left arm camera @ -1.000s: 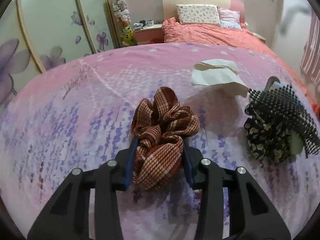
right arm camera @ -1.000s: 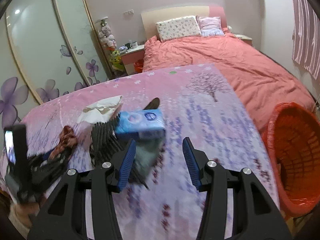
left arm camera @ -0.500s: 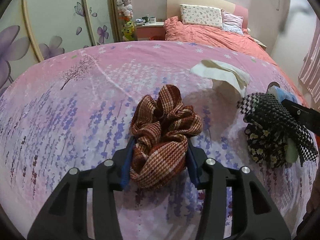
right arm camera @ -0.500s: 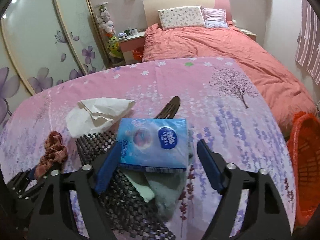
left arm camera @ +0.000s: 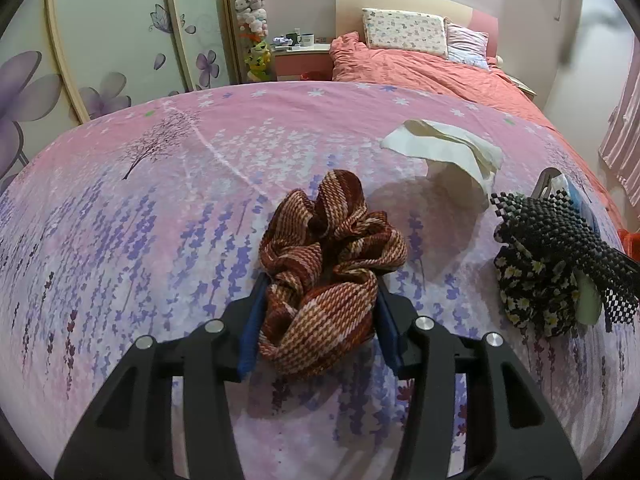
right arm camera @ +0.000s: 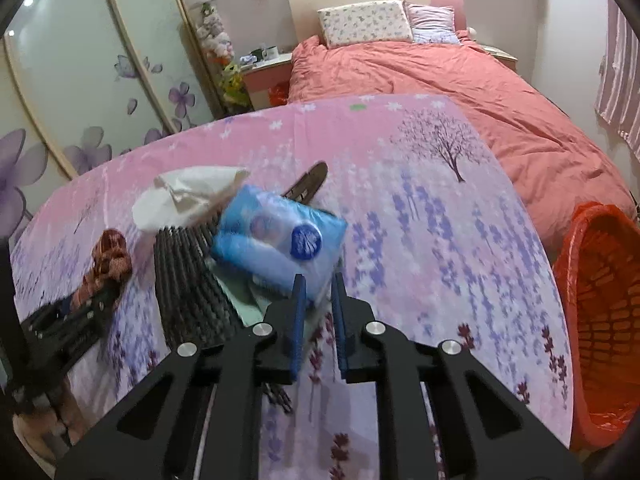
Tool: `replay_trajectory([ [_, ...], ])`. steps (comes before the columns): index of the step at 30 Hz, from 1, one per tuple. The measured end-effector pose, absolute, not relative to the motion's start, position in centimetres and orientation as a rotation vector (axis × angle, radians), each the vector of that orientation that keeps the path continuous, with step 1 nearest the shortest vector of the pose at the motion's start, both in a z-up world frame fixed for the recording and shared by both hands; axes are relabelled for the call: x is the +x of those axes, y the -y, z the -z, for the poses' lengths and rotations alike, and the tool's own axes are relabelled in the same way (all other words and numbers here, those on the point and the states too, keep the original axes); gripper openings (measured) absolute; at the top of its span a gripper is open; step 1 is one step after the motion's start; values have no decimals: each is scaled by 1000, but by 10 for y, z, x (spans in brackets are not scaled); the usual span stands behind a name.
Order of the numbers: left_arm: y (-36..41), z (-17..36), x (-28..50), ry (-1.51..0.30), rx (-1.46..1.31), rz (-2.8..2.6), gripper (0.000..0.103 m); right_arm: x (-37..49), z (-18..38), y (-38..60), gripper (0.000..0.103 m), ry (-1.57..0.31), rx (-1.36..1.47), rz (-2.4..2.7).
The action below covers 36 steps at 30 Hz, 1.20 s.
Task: Collect trash
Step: 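Grasp the brown plaid scrunchie with the left tool while the right tool grasps the blue tissue pack, then lift the tissue pack with the right tool while the left tool holds the scrunchie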
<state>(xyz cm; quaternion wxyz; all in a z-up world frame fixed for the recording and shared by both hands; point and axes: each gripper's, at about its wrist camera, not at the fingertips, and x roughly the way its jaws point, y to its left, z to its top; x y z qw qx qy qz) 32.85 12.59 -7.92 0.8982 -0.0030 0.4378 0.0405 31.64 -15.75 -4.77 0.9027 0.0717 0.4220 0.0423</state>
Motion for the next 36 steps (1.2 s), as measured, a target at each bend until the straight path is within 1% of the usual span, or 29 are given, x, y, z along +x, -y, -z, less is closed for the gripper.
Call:
replay_trajectory([
  [1, -126, 79, 328, -907, -7, -83, 50, 317, 47, 158, 31, -864, 141, -83],
  [2, -126, 79, 328, -907, -7, -83, 50, 318, 45, 157, 51, -849, 138, -80],
  [3, -126, 79, 328, -907, -8, -83, 50, 319, 43, 156, 61, -836, 136, -76],
  [6, -126, 79, 328, -907, -7, -83, 50, 330, 42, 143, 69, -816, 99, -90],
  [8, -126, 79, 328, -907, -8, -83, 50, 338, 43, 133, 78, -813, 40, -93],
  [11, -126, 79, 328, -907, -8, -83, 50, 352, 46, 115, 83, -804, -68, -89],
  [13, -126, 79, 328, -907, -7, -84, 50, 360, 47, 109, 84, -799, -95, -101],
  [15, -126, 79, 328, -907, -8, -83, 50, 366, 49, 111, 83, -816, -94, -119],
  [16, -126, 79, 328, -907, -8, -84, 50, 368, 51, 112, 73, -830, -86, -127],
  [17, -126, 79, 328, -907, -8, -83, 50, 369, 52, 114, 71, -843, -68, -131],
  [19, -126, 79, 328, -907, -8, -84, 50, 365, 52, 124, 62, -851, -14, -125],
  [21, -126, 79, 328, -907, -8, -84, 50, 360, 50, 137, 47, -860, 62, -118],
  [22, -127, 79, 329, -907, -7, -84, 50, 356, 49, 141, 44, -863, 86, -117],
  [23, -126, 79, 329, -907, -7, -84, 50, 354, 49, 147, 37, -874, 119, -117],
  [24, -127, 79, 328, -907, -8, -84, 50, 353, 48, 152, 34, -886, 148, -116],
  [25, -127, 79, 328, -907, -8, -84, 50, 351, 48, 159, 33, -898, 188, -113],
  [26, -127, 79, 328, -907, -7, -84, 50, 348, 49, 164, 26, -909, 216, -110],
  [29, -127, 79, 329, -907, -6, -84, 50, 340, 46, 168, 26, -883, 202, -122],
  [30, -127, 79, 328, -907, -7, -83, 50, 338, 46, 167, 33, -875, 188, -128],
  [31, -127, 79, 329, -907, -7, -84, 50, 337, 46, 165, 42, -874, 184, -140],
  [32, -127, 79, 328, -907, -7, -84, 50, 335, 46, 163, 60, -870, 183, -148],
  [33, -127, 79, 328, -907, -8, -83, 50, 335, 46, 162, 66, -862, 178, -148],
  [36, -127, 79, 329, -907, -8, -83, 50, 339, 53, 150, 66, -873, 129, -142],
])
